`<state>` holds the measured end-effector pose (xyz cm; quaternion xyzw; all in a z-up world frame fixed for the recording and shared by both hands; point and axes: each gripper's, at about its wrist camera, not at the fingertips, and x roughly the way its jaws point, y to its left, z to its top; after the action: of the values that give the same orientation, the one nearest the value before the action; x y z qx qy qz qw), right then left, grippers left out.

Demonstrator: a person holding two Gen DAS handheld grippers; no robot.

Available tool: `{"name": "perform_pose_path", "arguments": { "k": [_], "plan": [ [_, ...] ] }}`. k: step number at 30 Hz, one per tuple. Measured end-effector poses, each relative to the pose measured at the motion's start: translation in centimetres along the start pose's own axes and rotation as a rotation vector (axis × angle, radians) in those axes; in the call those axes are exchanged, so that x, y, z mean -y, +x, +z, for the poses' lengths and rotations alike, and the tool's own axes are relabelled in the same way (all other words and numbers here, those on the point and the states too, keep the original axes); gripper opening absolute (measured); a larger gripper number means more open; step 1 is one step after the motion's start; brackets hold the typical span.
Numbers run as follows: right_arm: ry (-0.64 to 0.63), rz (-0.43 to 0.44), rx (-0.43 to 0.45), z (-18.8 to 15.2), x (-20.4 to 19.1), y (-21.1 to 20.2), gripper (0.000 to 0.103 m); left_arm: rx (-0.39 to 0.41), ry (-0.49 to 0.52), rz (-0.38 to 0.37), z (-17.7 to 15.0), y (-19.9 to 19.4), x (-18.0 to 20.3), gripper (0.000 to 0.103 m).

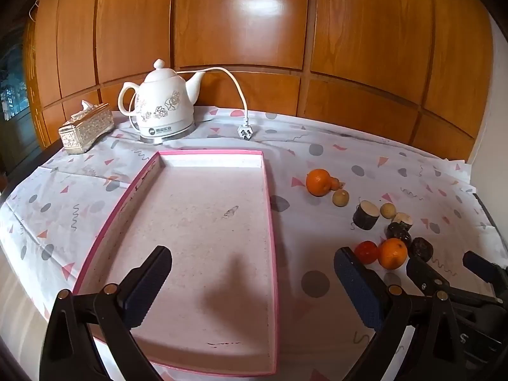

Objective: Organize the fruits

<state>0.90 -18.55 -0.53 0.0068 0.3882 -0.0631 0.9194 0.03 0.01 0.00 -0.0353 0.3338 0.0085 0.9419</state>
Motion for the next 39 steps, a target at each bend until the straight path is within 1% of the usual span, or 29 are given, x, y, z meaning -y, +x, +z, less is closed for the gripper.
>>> {"name": "perform_pose_path", "arguments": {
  "k": [4,5,9,10,14,39],
  "plan": [
    [0.002,-0.005,0.013,0.0,0.2,0.1,0.103,-0.001,-0.003,-0.016,0.2,0.1,-0.2,0.103],
    [0.002,-0.009,0.012,0.0,0.2,0.1,0.103,-0.001,0.006,-0.001,0.2,0.1,0.1,0.103],
    [0.0,0.0,0.014,0.0,-0.4,-0.3,0.103,-0.001,0.0,-0.004,-0.1,0.0,-0.9,0.103],
    [0.007,0.013,0.011,0.1,-0.1,-0.1,0.103,0.001,-0.001,-0.003,0.0,-0.1,-0.9,0.103],
    [0.002,0.007,0.016,0.2,-0.6,-0.7,0.103,0.011,-0.007,0.007,-0.1,0.0,-0.7,0.103],
    [-0.029,0.001,0.038,0.2,-0.8,-0.7,0.103,0.01,-0.016,0.007,0.1,-0.2,-0.7,0.103]
  ]
}}
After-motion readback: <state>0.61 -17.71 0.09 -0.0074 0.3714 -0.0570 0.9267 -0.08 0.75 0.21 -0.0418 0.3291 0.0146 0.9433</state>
